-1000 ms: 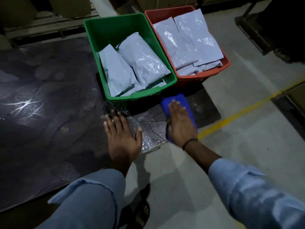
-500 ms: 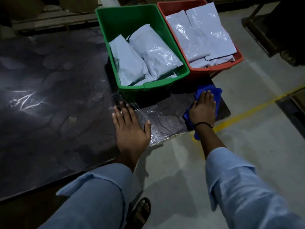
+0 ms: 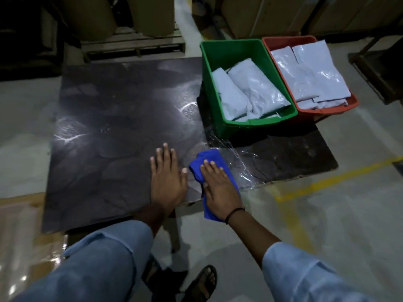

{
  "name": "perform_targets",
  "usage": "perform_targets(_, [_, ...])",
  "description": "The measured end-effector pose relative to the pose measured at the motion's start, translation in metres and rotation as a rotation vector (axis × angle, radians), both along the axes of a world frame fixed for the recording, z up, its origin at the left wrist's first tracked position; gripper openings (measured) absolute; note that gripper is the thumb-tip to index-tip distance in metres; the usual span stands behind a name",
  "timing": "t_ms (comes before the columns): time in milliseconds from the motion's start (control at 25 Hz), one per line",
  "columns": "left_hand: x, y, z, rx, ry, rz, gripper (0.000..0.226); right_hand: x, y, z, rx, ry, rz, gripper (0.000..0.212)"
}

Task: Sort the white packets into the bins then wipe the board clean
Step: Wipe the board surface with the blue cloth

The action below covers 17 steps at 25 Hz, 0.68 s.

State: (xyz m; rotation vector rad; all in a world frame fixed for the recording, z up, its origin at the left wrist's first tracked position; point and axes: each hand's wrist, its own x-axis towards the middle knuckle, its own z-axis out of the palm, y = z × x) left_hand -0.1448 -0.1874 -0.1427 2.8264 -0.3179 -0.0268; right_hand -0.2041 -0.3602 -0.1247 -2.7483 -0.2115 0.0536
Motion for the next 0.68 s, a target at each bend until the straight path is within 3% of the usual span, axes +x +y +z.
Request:
perform_targets(160, [0.059, 0.075, 0.003, 0.084, -0.017, 0.031, 0.076, 0.067, 0.058, -0.005, -0.066, -0.016, 0.078, 0.063])
perform_targets(520, [0.189, 0.126, -0.008, 0.066, 0.002, 0.004, 0.093, 0.213, 0.085, -0.022, -0.183, -0.093, -0.219, 0.061])
perform_targets(680, [0.203, 0.131, -0.01, 0.072, -0.02, 0.01, 0.093, 0.257, 0.078, -0.023, -0.193, -0.096, -0.274, 0.062])
